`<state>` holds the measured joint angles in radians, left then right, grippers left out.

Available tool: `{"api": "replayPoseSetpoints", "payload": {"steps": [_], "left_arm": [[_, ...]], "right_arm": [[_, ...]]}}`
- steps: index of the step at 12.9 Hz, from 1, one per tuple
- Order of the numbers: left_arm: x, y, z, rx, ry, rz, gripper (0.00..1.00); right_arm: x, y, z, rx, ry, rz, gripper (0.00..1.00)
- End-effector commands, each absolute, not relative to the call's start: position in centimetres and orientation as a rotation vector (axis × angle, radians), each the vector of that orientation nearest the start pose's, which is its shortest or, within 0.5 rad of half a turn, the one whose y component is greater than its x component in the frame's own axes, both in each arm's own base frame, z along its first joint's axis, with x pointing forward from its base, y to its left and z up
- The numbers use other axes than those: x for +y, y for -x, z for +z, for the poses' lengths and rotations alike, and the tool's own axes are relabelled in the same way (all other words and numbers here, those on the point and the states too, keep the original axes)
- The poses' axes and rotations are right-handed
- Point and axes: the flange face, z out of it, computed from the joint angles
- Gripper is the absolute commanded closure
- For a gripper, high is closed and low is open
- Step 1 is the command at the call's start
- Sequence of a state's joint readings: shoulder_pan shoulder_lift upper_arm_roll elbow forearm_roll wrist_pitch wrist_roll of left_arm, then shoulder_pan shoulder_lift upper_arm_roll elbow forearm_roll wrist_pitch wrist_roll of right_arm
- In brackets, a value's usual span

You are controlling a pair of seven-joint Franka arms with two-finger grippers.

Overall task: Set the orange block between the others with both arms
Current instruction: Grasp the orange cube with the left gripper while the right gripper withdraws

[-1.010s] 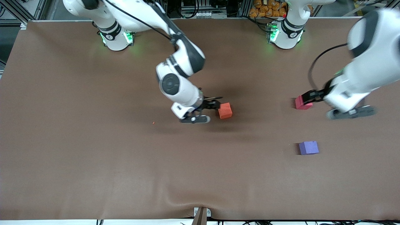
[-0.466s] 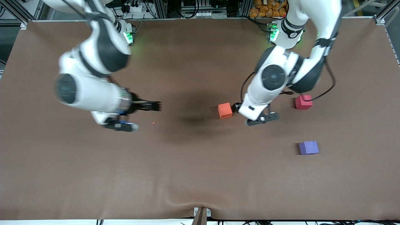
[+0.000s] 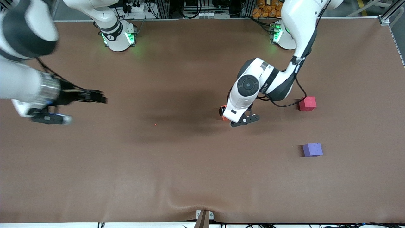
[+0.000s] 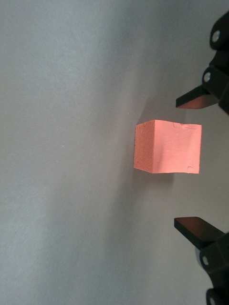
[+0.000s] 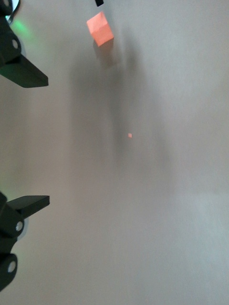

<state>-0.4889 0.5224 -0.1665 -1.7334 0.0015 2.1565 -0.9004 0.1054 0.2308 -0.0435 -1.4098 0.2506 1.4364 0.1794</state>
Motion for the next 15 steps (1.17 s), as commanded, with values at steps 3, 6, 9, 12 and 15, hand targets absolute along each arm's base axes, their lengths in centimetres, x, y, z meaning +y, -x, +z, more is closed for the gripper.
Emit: {"api": "replayPoseSetpoints", "payload": {"steps": [3,6,9,12,15], "left_arm": [[-40.9,-51.8,24.7,-0.437,3.09,0.188,0.0],[-41.6,-51.2,22.6,-0.435,3.086,0.201,0.0],[-41.4,-50.9,21.1,-0.433,3.072,0.222,0.0],[-41.7,-50.1,19.8,-0.414,3.057,0.244,0.0],[-41.6,-50.2,19.7,-0.416,3.056,0.247,0.8]], "right_arm": [[0.1,-58.7,58.1,-0.077,3.065,0.266,0.0],[-1.9,-59.2,58.3,-0.249,3.132,0.22,0.0],[-2.0,-59.5,58.6,-0.255,3.138,0.17,0.0],[-4.3,-59.5,59.2,-0.206,3.168,0.143,0.0],[-5.4,-59.4,59.0,-0.166,3.158,0.152,0.0]]}}
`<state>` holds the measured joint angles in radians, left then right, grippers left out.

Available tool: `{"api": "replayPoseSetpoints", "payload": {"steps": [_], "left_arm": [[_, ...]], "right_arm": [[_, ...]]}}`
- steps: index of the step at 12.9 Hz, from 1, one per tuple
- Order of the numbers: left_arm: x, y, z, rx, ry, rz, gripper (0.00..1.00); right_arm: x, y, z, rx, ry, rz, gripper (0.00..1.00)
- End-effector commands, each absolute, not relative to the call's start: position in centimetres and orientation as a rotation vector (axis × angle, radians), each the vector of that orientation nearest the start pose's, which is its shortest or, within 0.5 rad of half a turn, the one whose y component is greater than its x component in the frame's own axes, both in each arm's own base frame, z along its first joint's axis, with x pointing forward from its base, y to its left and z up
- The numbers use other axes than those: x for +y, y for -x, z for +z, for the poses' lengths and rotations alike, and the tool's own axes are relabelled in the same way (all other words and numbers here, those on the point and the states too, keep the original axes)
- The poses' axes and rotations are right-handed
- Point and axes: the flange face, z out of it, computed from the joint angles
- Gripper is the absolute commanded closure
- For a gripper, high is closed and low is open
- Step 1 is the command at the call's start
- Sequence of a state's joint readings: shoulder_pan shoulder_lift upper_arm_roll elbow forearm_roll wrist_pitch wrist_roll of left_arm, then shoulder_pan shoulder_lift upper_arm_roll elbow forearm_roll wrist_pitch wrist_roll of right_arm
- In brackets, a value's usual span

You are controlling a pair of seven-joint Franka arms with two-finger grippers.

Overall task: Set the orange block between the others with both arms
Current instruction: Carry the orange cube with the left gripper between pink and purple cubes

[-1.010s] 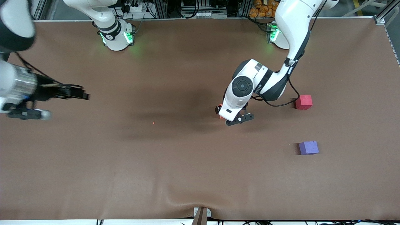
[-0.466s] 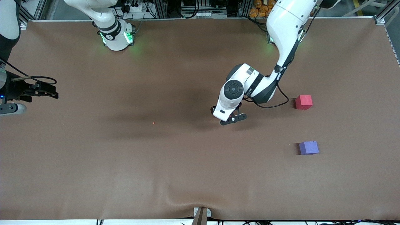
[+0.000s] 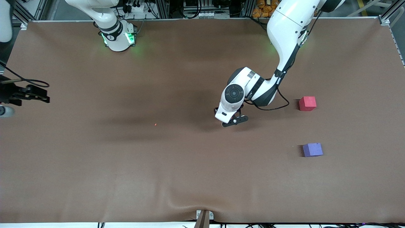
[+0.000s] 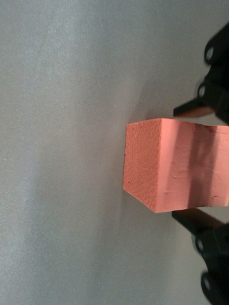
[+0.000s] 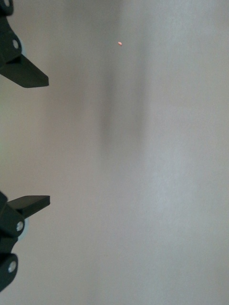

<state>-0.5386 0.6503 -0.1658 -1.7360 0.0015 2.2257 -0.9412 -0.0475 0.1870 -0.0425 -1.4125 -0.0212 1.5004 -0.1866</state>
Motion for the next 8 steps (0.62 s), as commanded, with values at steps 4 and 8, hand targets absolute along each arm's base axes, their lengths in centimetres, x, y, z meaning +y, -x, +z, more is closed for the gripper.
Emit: {"api": "replayPoseSetpoints", "payload": {"steps": [4,8], "left_arm": [[-36.7,-53.7,24.8,-0.492,3.038,0.243,1.0],[-25.4,-57.6,31.9,-0.429,3.009,0.336,1.0]], "right_arm": [[-4.7,-59.4,58.3,-0.166,3.147,0.183,0.0],[-4.0,-58.5,59.1,-0.152,3.139,0.225,0.0]]}}
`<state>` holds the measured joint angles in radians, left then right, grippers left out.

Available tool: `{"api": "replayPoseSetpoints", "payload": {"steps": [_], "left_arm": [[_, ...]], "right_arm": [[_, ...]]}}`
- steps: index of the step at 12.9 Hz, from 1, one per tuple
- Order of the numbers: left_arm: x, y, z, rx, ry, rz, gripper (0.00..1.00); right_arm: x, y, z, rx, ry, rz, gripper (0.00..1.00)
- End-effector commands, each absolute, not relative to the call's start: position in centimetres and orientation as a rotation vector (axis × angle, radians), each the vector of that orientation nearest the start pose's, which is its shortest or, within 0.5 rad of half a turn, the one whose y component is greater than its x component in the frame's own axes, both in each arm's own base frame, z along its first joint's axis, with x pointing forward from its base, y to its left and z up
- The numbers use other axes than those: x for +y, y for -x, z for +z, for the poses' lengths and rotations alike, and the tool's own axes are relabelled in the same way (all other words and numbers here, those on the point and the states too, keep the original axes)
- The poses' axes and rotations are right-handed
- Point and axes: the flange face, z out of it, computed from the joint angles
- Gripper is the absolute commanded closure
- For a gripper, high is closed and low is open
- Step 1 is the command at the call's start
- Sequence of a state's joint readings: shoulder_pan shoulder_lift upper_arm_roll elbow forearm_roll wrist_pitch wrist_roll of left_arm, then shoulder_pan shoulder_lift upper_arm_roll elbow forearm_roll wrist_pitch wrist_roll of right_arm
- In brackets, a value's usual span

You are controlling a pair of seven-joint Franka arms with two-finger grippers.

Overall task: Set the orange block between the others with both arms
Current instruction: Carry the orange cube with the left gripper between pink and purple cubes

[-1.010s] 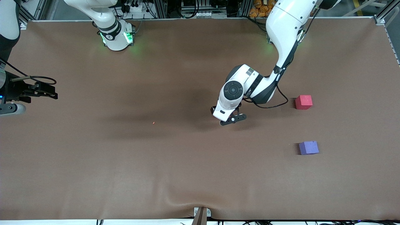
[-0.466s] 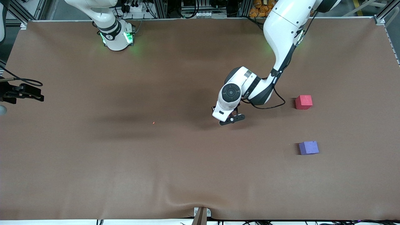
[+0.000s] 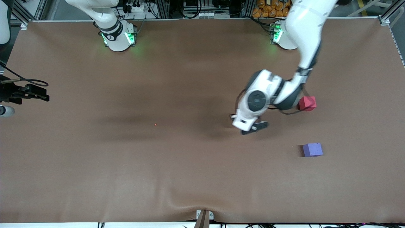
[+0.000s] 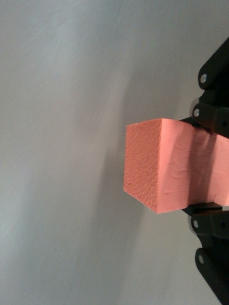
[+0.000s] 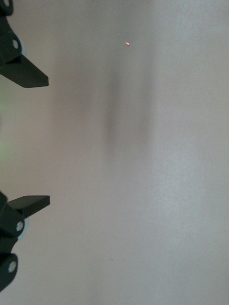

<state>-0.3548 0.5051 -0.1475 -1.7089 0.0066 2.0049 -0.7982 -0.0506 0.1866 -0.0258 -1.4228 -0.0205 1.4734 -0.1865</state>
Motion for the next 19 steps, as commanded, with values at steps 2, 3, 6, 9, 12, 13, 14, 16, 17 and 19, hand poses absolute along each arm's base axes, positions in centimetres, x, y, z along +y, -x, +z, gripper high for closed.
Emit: {"api": "replayPoseSetpoints", "payload": {"steps": [2,3,6,9,12,13,14,16,17,19], "left_arm": [[-18.6,-58.5,32.6,-0.36,3.03,0.372,1.0],[-15.1,-58.9,32.3,-0.323,3.035,0.391,1.0],[-8.9,-59.0,29.8,-0.211,2.95,0.329,1.0],[-2.9,-59.5,26.9,-0.211,2.99,0.26,1.0],[0.1,-58.7,22.8,-0.216,3.036,0.194,1.0],[0.4,-58.5,22.0,-0.22,3.041,0.193,1.0],[1.3,-58.5,21.8,-0.221,3.043,0.197,1.0],[2.3,-58.4,21.8,-0.104,3.058,0.2,1.0],[3.1,-58.4,21.6,-0.099,3.062,0.204,1.0],[2.8,-58.3,21.5,-0.061,3.067,0.202,1.0]], "right_arm": [[-2.9,-57.6,59.5,-0.149,3.113,0.299,0.0],[-2.8,-57.4,59.7,-0.143,3.083,0.304,0.0],[-2.8,-56.8,60.2,-0.143,3.068,0.319,0.0],[-3.0,-56.8,61.6,-0.149,3.076,0.283,0.0],[-3.1,-56.7,61.6,-0.154,3.072,0.281,0.0],[-3.1,-56.8,61.5,-0.154,3.072,0.284,0.0],[-3.0,-56.8,61.5,-0.159,3.071,0.284,0.0],[-2.9,-56.8,61.6,-0.163,3.073,0.279,0.0],[-2.8,-56.8,61.6,-0.165,3.074,0.277,0.0],[-2.7,-56.8,61.7,-0.174,3.08,0.279,0.0]]}}
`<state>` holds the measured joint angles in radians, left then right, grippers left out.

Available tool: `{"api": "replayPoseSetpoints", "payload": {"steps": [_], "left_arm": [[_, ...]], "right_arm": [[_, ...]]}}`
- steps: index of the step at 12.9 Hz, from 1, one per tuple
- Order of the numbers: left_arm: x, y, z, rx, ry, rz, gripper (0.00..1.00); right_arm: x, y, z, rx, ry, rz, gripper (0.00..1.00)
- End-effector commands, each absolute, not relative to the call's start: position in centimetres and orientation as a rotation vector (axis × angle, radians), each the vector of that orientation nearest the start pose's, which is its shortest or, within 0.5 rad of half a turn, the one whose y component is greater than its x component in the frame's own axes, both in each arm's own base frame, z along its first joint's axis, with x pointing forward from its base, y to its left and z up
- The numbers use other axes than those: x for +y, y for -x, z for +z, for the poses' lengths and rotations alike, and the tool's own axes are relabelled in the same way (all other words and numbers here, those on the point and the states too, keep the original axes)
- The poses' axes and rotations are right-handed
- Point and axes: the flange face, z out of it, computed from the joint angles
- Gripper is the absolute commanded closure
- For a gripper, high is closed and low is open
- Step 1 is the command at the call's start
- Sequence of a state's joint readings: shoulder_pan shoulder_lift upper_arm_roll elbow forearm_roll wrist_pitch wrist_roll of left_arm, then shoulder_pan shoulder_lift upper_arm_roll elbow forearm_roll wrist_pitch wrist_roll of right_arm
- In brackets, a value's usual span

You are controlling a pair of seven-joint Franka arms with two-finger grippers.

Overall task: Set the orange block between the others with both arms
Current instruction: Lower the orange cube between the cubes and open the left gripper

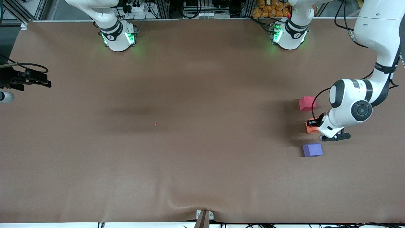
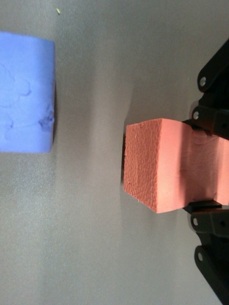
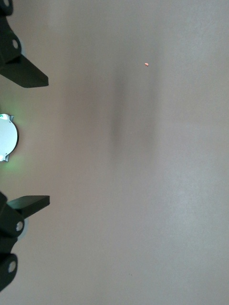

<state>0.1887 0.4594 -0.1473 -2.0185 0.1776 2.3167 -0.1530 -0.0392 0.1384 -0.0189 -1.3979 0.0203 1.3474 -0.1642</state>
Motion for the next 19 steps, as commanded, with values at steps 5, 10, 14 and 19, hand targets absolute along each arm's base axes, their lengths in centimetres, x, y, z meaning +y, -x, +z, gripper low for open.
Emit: {"api": "replayPoseSetpoints", "payload": {"steps": [5,10,14,19], "left_arm": [[0.9,-58.4,21.5,0.017,3.088,0.193,1.0],[0.5,-57.6,19.9,0.046,3.099,0.186,1.0],[0.6,-57.6,19.3,0.028,3.103,0.2,0.0],[0.5,-59.4,23.3,0.012,3.096,0.097,0.0]], "right_arm": [[-2.9,-56.7,62.0,-0.197,3.077,0.278,0.0],[-3.1,-56.8,62.2,-0.191,3.092,0.268,0.0],[-3.0,-56.8,62.2,-0.187,3.088,0.269,0.0],[-3.2,-56.9,62.2,-0.182,3.09,0.259,0.0]]}}
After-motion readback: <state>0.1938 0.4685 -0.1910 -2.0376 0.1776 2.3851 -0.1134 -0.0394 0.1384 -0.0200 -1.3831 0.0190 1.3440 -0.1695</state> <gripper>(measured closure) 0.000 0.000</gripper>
